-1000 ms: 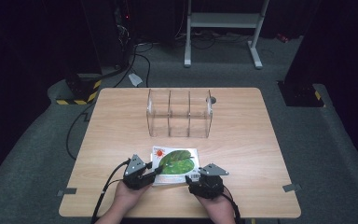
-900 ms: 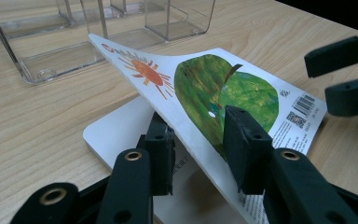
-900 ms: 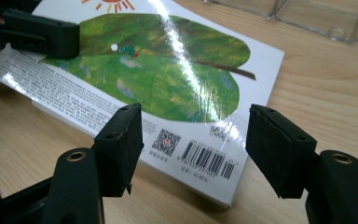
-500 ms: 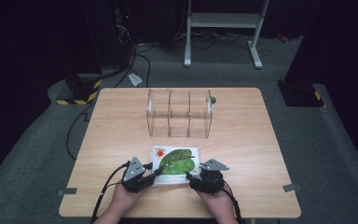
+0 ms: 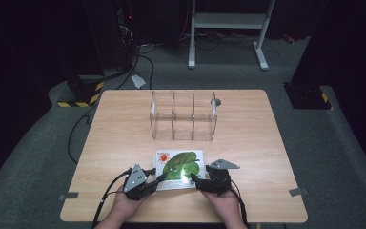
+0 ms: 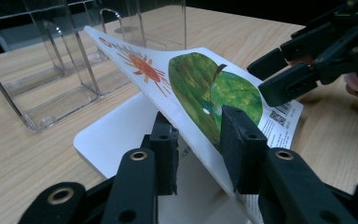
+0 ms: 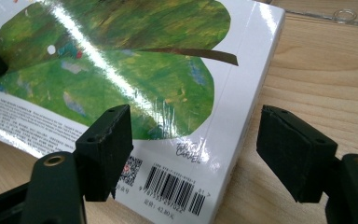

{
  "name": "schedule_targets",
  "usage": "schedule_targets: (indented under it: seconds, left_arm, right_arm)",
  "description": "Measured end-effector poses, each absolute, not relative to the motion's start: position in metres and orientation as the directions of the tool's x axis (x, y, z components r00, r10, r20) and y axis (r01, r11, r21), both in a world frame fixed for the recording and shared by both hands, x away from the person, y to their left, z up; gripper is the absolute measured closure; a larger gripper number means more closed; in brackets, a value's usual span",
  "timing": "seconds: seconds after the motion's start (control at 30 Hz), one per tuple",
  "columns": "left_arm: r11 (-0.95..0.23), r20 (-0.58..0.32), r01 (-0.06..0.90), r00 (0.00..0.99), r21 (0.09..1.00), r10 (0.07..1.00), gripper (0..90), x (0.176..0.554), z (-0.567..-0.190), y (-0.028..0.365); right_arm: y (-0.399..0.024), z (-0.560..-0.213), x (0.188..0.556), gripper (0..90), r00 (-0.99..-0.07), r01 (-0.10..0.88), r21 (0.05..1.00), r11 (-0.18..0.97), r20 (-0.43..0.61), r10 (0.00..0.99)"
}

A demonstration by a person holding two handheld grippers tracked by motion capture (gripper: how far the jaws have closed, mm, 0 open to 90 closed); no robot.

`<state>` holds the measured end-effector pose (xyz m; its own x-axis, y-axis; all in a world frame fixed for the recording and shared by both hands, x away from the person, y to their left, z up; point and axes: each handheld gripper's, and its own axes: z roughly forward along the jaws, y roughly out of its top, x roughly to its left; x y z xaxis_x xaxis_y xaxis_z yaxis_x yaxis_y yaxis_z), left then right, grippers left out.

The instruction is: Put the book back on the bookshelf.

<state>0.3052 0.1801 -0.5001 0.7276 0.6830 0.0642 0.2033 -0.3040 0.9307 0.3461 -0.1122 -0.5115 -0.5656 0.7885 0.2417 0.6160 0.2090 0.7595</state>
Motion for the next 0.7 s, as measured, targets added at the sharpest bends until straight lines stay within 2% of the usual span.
schedule_targets:
  seconds: [0.47,0.7]
  left_arm:
    - [-0.314,0.080,0.191,0.728,0.930,0.681,67.3,0.304,-0.500,0.180]
    - [-0.317,0.076,0.201,0.725,0.927,0.684,67.3,0.305,-0.502,0.180]
  right_arm:
    - [-0.114,-0.519,0.361,21.8,-0.550,0.680,0.716,0.154,0.361,0.753]
    - [-0.110,-0.521,0.363,18.8,-0.564,0.700,0.691,0.182,0.377,0.734]
